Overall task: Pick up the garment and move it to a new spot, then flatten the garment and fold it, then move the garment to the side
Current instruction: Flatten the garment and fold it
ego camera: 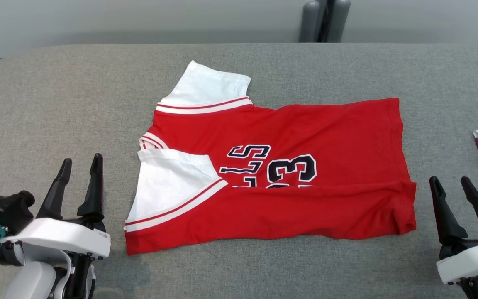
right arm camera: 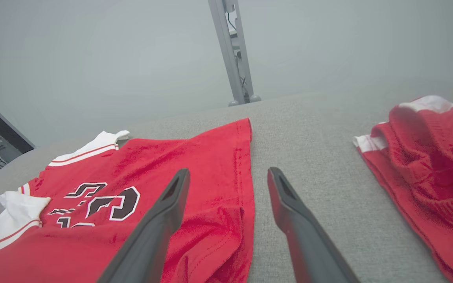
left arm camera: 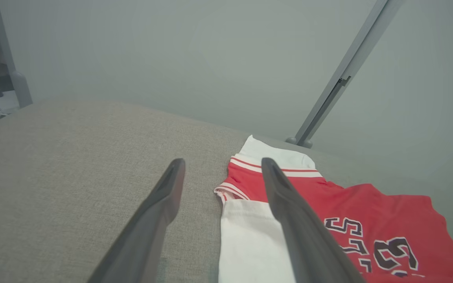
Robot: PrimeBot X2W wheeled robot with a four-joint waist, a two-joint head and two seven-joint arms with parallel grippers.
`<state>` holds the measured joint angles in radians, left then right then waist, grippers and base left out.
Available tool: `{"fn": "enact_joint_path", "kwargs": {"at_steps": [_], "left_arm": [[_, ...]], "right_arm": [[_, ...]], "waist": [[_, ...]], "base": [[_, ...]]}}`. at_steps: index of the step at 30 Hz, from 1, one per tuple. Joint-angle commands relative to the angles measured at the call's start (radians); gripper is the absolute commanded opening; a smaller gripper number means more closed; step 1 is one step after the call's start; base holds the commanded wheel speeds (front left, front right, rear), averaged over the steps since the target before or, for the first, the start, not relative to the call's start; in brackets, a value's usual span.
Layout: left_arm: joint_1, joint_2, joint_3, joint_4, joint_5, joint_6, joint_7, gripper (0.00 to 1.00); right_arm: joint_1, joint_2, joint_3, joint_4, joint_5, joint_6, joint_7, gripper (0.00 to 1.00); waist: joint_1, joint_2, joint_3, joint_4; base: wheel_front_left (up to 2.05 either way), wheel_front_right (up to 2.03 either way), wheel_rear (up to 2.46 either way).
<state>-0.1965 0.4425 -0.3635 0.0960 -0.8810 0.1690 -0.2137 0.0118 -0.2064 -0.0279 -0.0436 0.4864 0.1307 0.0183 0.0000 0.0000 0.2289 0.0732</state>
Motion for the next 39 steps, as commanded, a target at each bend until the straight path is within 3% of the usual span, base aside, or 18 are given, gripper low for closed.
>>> {"fn": "enact_joint_path", "kwargs": {"at_steps": [1, 7, 13, 24, 39], "left_arm": [[0.02, -0.003, 0.017, -0.02, 0.017, 0.023, -0.017, 1.0], [0.111, -0.032, 0.09, -0.141, 0.131, 0.114, -0.05, 1.0], [0.176, -0.024, 0.048, -0.161, 0.264, 0.143, -0.052, 1.0], [0.158, -0.016, 0.001, -0.129, 0.298, 0.13, -0.032, 1.0], [0.124, -0.058, -0.076, 0.07, 0.161, 0.024, 0.163, 1.0]], "right_arm": [[0.007, 0.009, -0.008, -0.012, -0.029, 0.0, -0.034, 1.0], [0.024, 0.081, -0.019, -0.05, -0.189, 0.0, -0.135, 1.0], [0.051, 0.114, -0.014, -0.015, -0.293, 0.0, -0.164, 1.0], [0.029, 0.124, -0.016, 0.033, -0.301, 0.0, -0.172, 1.0], [-0.048, 0.135, -0.004, 0.251, -0.299, 0.0, -0.085, 1.0]], "waist": [[0.0, 0.0, -0.011, -0.003], [0.0, 0.0, -0.044, -0.003], [0.0, 0.0, -0.055, 0.001], [0.0, 0.0, -0.045, 0.005], [0.0, 0.0, 0.039, -0.002]], "base": [[0.0, 0.0, 0.0], [0.0, 0.0, 0.0], [0.0, 0.0, 0.0], [0.0, 0.0, 0.0], [0.0, 0.0, 0.0]]}}
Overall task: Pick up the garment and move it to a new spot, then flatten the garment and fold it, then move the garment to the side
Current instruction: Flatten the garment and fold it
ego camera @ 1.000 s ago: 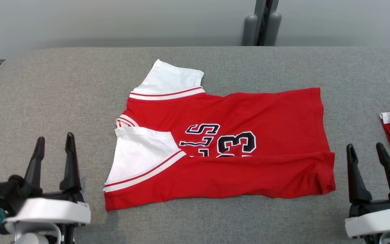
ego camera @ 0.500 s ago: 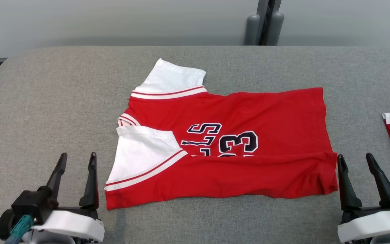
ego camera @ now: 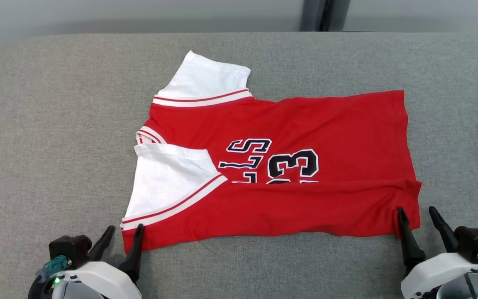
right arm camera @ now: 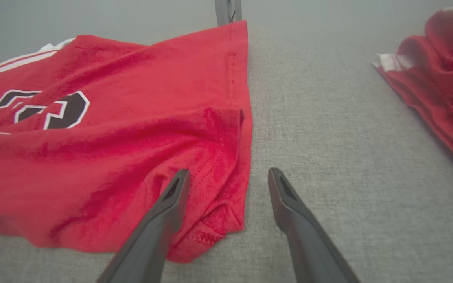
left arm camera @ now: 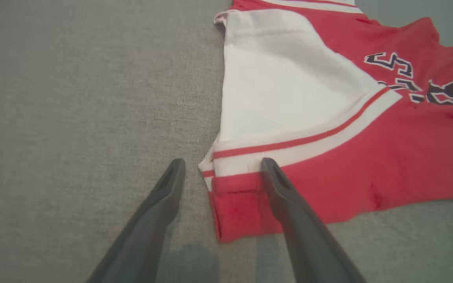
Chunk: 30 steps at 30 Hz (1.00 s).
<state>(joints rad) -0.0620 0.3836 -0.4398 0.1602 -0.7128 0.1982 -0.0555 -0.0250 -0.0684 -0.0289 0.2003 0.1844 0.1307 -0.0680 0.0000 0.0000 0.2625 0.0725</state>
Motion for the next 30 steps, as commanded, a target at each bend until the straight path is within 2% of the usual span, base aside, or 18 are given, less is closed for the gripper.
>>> {"fn": "enact_joint_path", "kwargs": {"at_steps": [1, 8, 9, 10, 11, 12, 13, 14, 21, 30], "left_arm": [[-0.012, -0.005, 0.0, 0.015, -0.019, -0.011, 0.011, 1.0], [-0.022, -0.028, 0.001, 0.103, -0.092, -0.042, 0.088, 1.0], [-0.024, -0.032, 0.001, 0.111, -0.106, -0.049, 0.098, 1.0], [-0.025, -0.039, 0.001, 0.117, -0.124, -0.057, 0.109, 1.0], [-0.025, -0.041, -0.001, 0.123, -0.131, -0.062, 0.122, 1.0], [-0.024, -0.042, -0.003, 0.126, -0.142, -0.072, 0.134, 0.74], [-0.021, -0.049, -0.004, 0.122, -0.158, -0.084, 0.142, 0.14], [-0.019, -0.045, -0.008, 0.119, -0.157, -0.085, 0.153, 0.0], [-0.008, -0.011, 0.012, 0.064, -0.163, -0.089, 0.14, 0.0], [0.089, 0.066, 0.024, -0.09, -0.18, -0.052, 0.191, 0.0]], "right_arm": [[-0.017, -0.002, -0.002, 0.021, 0.003, 0.0, 0.001, 1.0], [-0.039, 0.001, 0.027, 0.103, 0.027, 0.0, 0.038, 1.0], [-0.04, 0.002, 0.035, 0.11, 0.034, 0.0, 0.046, 0.57], [-0.042, 0.0, 0.038, 0.113, 0.039, 0.0, 0.049, 0.32], [-0.043, 0.001, 0.037, 0.116, 0.049, 0.0, 0.052, 0.0], [-0.041, 0.001, 0.041, 0.118, 0.053, 0.0, 0.057, 0.0], [-0.041, -0.001, 0.044, 0.117, 0.059, 0.0, 0.06, 0.0], [-0.039, -0.003, 0.046, 0.114, 0.065, 0.0, 0.063, 0.0], [-0.026, -0.016, 0.045, 0.062, 0.099, 0.0, 0.09, 0.0], [0.079, -0.042, 0.022, -0.072, 0.147, 0.0, 0.211, 0.0]], "waist": [[0.0, 0.0, 0.011, -0.001], [0.0, 0.0, 0.037, 0.001], [0.0, 0.0, 0.039, 0.0], [0.0, 0.0, 0.04, -0.001], [0.0, 0.0, 0.041, -0.002], [0.0, 0.0, 0.041, -0.003], [0.0, 0.0, 0.041, -0.005], [0.0, 0.0, 0.041, -0.006], [0.0, 0.0, 0.033, -0.006], [0.0, 0.0, -0.023, 0.004]], "base": [[0.0, 0.0, 0.0], [0.0, 0.0, 0.0], [0.0, 0.0, 0.0], [0.0, 0.0, 0.0], [0.0, 0.0, 0.0], [0.0, 0.0, 0.0], [0.0, 0.0, 0.0], [0.0, 0.0, 0.0], [0.0, 0.0, 0.0], [0.0, 0.0, 0.0]]}}
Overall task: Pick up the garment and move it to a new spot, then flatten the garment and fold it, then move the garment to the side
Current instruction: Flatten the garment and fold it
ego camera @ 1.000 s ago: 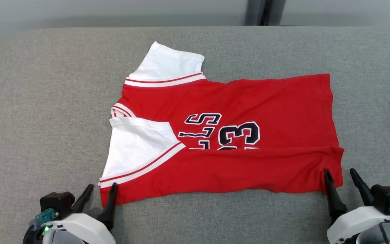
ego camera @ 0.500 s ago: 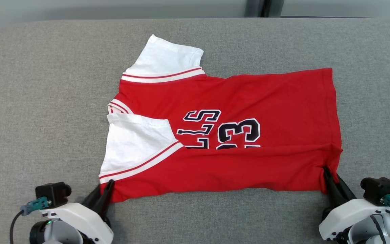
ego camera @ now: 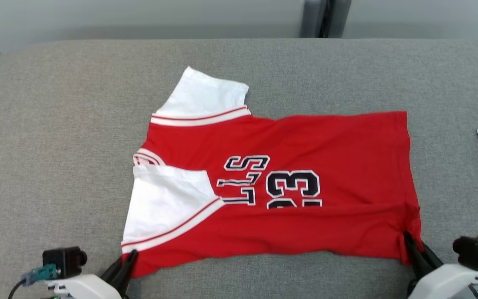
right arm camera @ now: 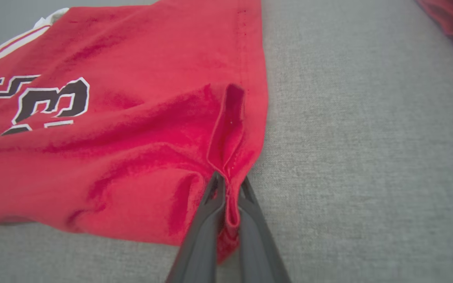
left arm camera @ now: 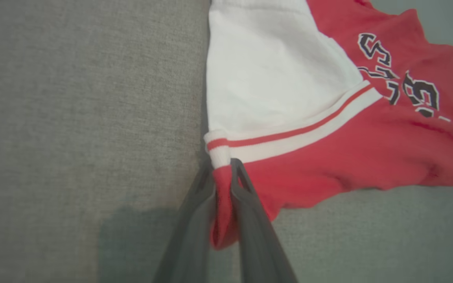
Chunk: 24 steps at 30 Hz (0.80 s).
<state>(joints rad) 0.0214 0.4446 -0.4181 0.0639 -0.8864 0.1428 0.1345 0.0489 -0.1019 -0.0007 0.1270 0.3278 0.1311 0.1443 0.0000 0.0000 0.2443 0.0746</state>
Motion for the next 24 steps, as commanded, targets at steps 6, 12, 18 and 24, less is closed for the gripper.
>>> {"fn": "enact_joint_path", "kwargs": {"at_steps": [6, 12, 18, 24], "left_arm": [[0.102, 0.031, 0.008, -0.087, -0.025, 0.051, 0.031, 0.0], [0.126, 0.026, 0.006, -0.103, -0.022, 0.068, 0.024, 1.0], [0.08, -0.001, 0.038, -0.081, 0.026, 0.09, -0.08, 1.0], [0.016, -0.021, 0.071, -0.102, 0.113, 0.115, -0.231, 1.0]], "right_arm": [[0.113, -0.005, -0.049, -0.072, 0.014, -0.001, 0.071, 0.0], [0.149, 0.006, -0.058, -0.085, 0.026, -0.001, 0.085, 0.8], [0.115, 0.016, -0.092, -0.097, 0.01, 0.0, -0.007, 1.0], [0.074, 0.033, -0.127, -0.175, -0.042, 0.0, -0.149, 1.0]], "waist": [[0.0, 0.0, -0.035, 0.006], [0.0, 0.0, -0.05, 0.008], [0.0, 0.0, -0.062, 0.003], [0.0, 0.0, -0.073, 0.0]], "base": [[0.0, 0.0, 0.0], [0.0, 0.0, 0.0], [0.0, 0.0, 0.0], [0.0, 0.0, 0.0]]}}
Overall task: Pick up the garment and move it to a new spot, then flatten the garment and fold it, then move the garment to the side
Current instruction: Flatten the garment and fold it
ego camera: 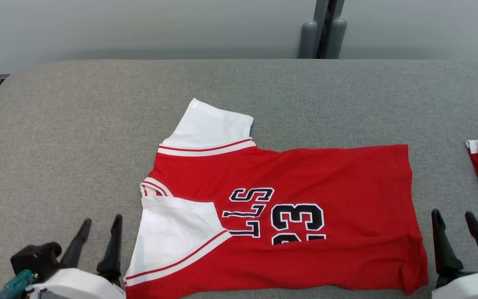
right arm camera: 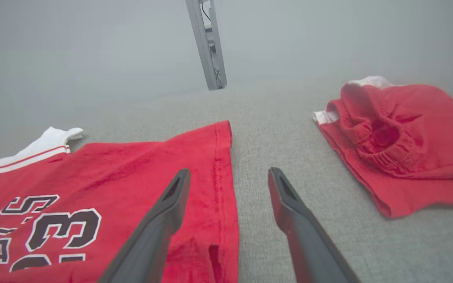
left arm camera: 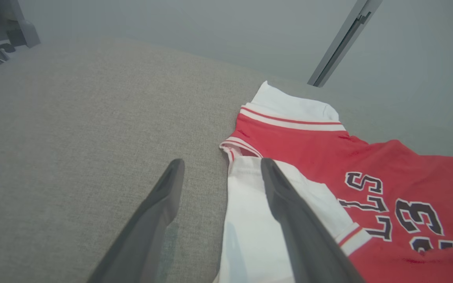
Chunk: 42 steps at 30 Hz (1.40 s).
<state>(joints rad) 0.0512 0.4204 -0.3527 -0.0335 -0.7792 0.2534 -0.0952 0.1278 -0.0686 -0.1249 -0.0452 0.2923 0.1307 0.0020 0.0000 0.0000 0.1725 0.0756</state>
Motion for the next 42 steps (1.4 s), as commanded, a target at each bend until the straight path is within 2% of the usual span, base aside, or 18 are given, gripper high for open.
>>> {"fn": "enact_joint_path", "kwargs": {"at_steps": [1, 8, 15, 19, 23, 27, 31, 38, 42], "left_arm": [[-0.024, 0.002, 0.007, -0.008, 0.023, 0.011, -0.019, 1.0], [-0.091, 0.029, 0.006, -0.073, 0.148, 0.061, -0.098, 1.0], [-0.105, 0.049, -0.004, -0.102, 0.187, 0.087, -0.085, 1.0], [-0.108, 0.05, -0.008, -0.105, 0.19, 0.088, -0.083, 1.0], [-0.137, 0.054, -0.015, -0.105, 0.189, 0.07, -0.075, 1.0], [-0.235, 0.058, -0.023, -0.075, 0.184, 0.019, -0.066, 1.0], [-0.407, 0.041, -0.052, 0.007, 0.173, -0.06, -0.026, 1.0], [-0.714, -0.02, -0.128, 0.313, 0.136, -0.236, 0.08, 1.0], [-0.847, -0.056, -0.154, 0.519, 0.109, -0.314, 0.136, 1.0]], "right_arm": [[-0.011, 0.002, 0.0, -0.021, -0.017, 0.0, -0.024, 1.0], [-0.032, 0.011, 0.043, -0.138, -0.093, 0.0, -0.09, 1.0], [-0.013, 0.014, 0.056, -0.185, -0.109, 0.0, -0.083, 1.0], [-0.004, 0.016, 0.05, -0.183, -0.098, 0.0, -0.073, 1.0], [-0.007, 0.016, 0.046, -0.183, -0.083, 0.0, -0.074, 1.0], [-0.022, 0.016, 0.047, -0.182, -0.073, 0.0, -0.072, 1.0], [-0.049, 0.016, 0.061, -0.173, -0.063, 0.0, -0.077, 1.0], [-0.108, 0.016, 0.102, -0.144, -0.052, 0.0, -0.098, 1.0], [-0.139, 0.016, 0.124, -0.12, -0.046, 0.0, -0.112, 1.0]], "waist": [[0.0, 0.0, -0.003, -0.002], [0.0, 0.0, -0.013, -0.009], [0.0, 0.0, -0.015, -0.013], [0.0, 0.0, -0.013, -0.014], [0.0, 0.0, -0.003, -0.014], [0.0, 0.0, 0.023, -0.019], [0.0, 0.0, 0.065, -0.041], [0.0, 0.0, 0.163, -0.107], [0.0, 0.0, 0.219, -0.144]], "base": [[0.0, 0.0, 0.0], [0.0, 0.0, 0.0], [0.0, 0.0, 0.0], [0.0, 0.0, 0.0], [0.0, 0.0, 0.0], [0.0, 0.0, 0.0], [0.0, 0.0, 0.0], [0.0, 0.0, 0.0], [0.0, 0.0, 0.0]]}}
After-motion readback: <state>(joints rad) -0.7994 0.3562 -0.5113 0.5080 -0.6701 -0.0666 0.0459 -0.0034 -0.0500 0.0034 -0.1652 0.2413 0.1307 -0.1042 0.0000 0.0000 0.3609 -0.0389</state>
